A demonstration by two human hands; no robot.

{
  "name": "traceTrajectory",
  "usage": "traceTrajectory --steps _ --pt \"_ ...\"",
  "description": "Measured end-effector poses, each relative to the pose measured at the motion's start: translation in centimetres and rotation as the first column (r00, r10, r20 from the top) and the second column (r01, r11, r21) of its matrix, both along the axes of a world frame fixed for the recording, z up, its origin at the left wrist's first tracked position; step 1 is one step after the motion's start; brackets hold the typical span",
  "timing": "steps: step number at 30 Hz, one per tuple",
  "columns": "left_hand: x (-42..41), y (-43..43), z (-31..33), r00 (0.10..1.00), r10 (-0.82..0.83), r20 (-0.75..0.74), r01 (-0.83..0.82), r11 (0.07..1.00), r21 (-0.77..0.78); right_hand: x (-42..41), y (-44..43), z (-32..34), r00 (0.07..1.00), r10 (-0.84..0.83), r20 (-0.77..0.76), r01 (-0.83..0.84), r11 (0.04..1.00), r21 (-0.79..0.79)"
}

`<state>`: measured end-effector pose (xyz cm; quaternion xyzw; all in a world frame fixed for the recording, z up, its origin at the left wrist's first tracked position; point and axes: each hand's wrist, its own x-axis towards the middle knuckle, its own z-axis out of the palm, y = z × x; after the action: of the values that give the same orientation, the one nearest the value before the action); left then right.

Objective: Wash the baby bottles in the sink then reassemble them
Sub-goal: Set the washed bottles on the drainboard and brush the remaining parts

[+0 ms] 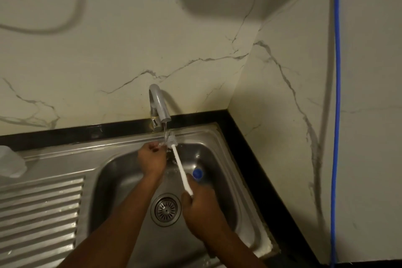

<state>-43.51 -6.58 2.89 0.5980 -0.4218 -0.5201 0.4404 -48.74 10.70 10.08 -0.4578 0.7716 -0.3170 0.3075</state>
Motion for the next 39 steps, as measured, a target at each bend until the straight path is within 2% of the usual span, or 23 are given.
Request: traceTrajectory --steps 2,4,6,9,11,13,15,18,21,23,25,27,29,32,34,35,37,39 --pt "0.8 -0.4 0.1 0.994 -0.01 0.109 0.016 0.998 -0.057 0.4 1.1 -0.2 0.998 0.059 -0.028 -0.059 0.998 0.017" --pt "0.9 0.2 0.4 0.98 -0.091 0.179 0.119 0.981 -0.15 0.0 0.6 -0.2 0.997 0.055 -0.061 -0.053 0.998 0.043" --pt "0.5 1.0 0.7 0.969 -0.148 0.198 0.192 0.955 -0.225 -1.0 -0.8 0.2 0.998 0.019 -0.055 -0.017 0.999 0.034" --pt "0.7 0.7 0.8 0.97 -0.135 0.205 0.185 0.95 -0.25 -1.7 -1.2 1.7 0.998 0.056 -0.031 -0.055 0.998 0.036" --pt "1.2 0.1 0.8 0.965 -0.125 0.23 0.183 0.951 -0.25 -1.3 -0.1 1.9 0.992 0.101 -0.073 -0.096 0.993 0.066" --pt "1.4 0.1 0.7 0.941 -0.209 0.264 0.283 0.917 -0.282 -1.0 0.5 2.1 0.987 0.086 -0.138 -0.076 0.994 0.077" --pt "1.2 0.6 0.5 0.91 -0.295 0.293 0.381 0.872 -0.306 -1.7 -0.7 2.5 0.992 0.042 -0.117 -0.03 0.994 0.105" --pt "1.0 0.9 0.6 0.95 -0.265 0.165 0.305 0.901 -0.309 -3.2 -2.7 3.2 0.978 -0.065 0.199 0.027 0.981 0.192" --pt "1.7 0.5 0.7 0.986 -0.134 -0.104 0.111 0.973 -0.2 -3.8 -1.8 3.5 0.808 -0.164 0.566 0.014 0.966 0.259" --pt "2.5 -0.5 0.4 0.948 -0.054 -0.314 0.038 0.998 -0.054 -3.1 -0.5 3.1 0.736 -0.18 0.653 -0.046 0.949 0.313" --pt "2.5 -1.1 0.1 0.923 -0.101 -0.37 0.113 0.994 0.01 -1.9 0.0 2.2 0.698 -0.182 0.693 -0.043 0.955 0.294" --pt "1.5 -0.7 0.0 0.904 -0.183 -0.387 0.211 0.977 0.03 -1.1 -0.9 1.7 0.672 -0.227 0.705 0.061 0.966 0.252" --pt "0.6 0.0 0.0 0.903 -0.128 -0.41 0.178 0.981 0.084 -0.6 -1.5 2.0 0.656 -0.248 0.713 0.146 0.968 0.202" --pt "0.7 -0.6 -0.7 0.874 0.048 -0.484 0.062 0.976 0.208 0.6 -1.1 2.6 0.736 -0.193 0.649 0.117 0.98 0.159" --pt "0.5 -0.5 -1.0 0.842 -0.007 -0.54 0.154 0.961 0.228 0.9 -0.9 2.5 0.817 -0.188 0.546 0.123 0.98 0.153" --pt "0.1 -0.2 -0.8 0.832 -0.038 -0.554 0.203 0.95 0.239 0.5 -1.3 2.3 0.82 -0.219 0.529 0.162 0.975 0.152" --pt "-0.6 0.3 -0.4 0.81 -0.006 -0.587 0.216 0.933 0.288 -0.3 -2.0 2.4 0.768 -0.268 0.582 0.208 0.963 0.168" --pt "-0.5 -0.1 -0.2 0.787 0.057 -0.614 0.187 0.926 0.327 -0.8 -1.8 2.1 0.785 -0.214 0.582 0.134 0.975 0.178"
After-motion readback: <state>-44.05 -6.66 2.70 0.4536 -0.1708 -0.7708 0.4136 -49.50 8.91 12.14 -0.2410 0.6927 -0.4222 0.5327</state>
